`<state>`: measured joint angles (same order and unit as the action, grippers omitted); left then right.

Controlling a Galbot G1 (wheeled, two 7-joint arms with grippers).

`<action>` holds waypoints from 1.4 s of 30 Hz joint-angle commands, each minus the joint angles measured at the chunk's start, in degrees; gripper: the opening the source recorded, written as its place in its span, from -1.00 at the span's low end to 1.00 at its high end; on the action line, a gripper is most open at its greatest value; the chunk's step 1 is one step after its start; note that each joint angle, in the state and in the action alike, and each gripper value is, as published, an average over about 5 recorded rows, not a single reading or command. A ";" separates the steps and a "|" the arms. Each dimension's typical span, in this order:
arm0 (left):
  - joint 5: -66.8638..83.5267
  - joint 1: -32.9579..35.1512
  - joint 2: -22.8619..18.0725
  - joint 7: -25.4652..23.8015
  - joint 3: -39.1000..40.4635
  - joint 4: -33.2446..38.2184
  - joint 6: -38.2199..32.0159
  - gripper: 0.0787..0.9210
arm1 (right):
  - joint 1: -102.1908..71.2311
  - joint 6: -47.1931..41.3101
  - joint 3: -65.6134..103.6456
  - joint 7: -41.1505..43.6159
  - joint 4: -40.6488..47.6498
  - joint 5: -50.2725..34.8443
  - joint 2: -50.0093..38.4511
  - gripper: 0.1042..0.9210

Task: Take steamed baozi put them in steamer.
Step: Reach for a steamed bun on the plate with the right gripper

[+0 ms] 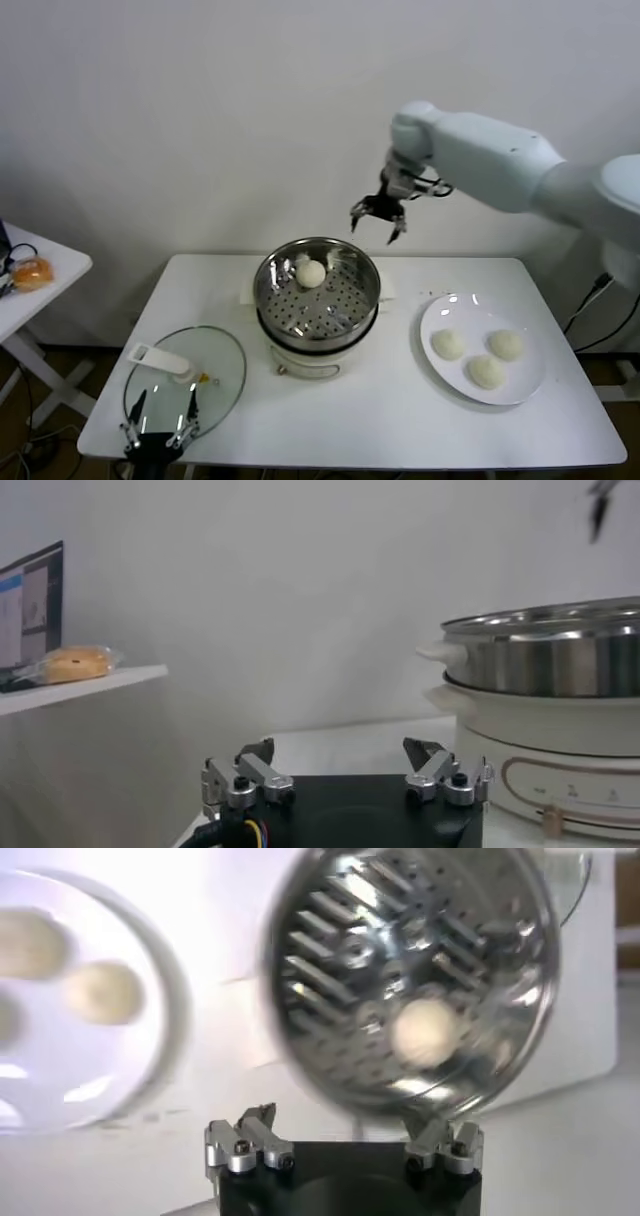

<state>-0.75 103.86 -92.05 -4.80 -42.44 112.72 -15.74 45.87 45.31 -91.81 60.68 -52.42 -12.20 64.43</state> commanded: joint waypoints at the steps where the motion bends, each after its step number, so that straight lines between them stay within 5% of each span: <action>1: -0.05 0.05 -0.07 -0.05 0.12 0.01 0.09 0.77 | 10.19 -38.70 -17.88 -3.80 -14.52 -10.57 -14.82 0.76; 15: -0.62 0.14 0.51 -0.08 -0.05 -0.92 0.05 0.77 | -1.08 -61.31 -17.73 -12.96 -28.80 -14.19 -29.55 0.76; 27: -0.92 0.77 1.11 -0.10 -0.90 -0.99 0.10 0.77 | -23.12 -65.84 4.02 -15.46 -22.06 -15.20 -27.85 0.76; 42: -1.28 0.90 0.89 -0.17 -0.97 -1.18 0.09 0.77 | -28.80 -63.42 9.93 -13.44 -12.89 -13.65 -20.87 0.76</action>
<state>-2.01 104.72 -91.10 -4.95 -43.40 111.64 -15.59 21.66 -16.69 -86.16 47.16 -68.74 -25.97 41.69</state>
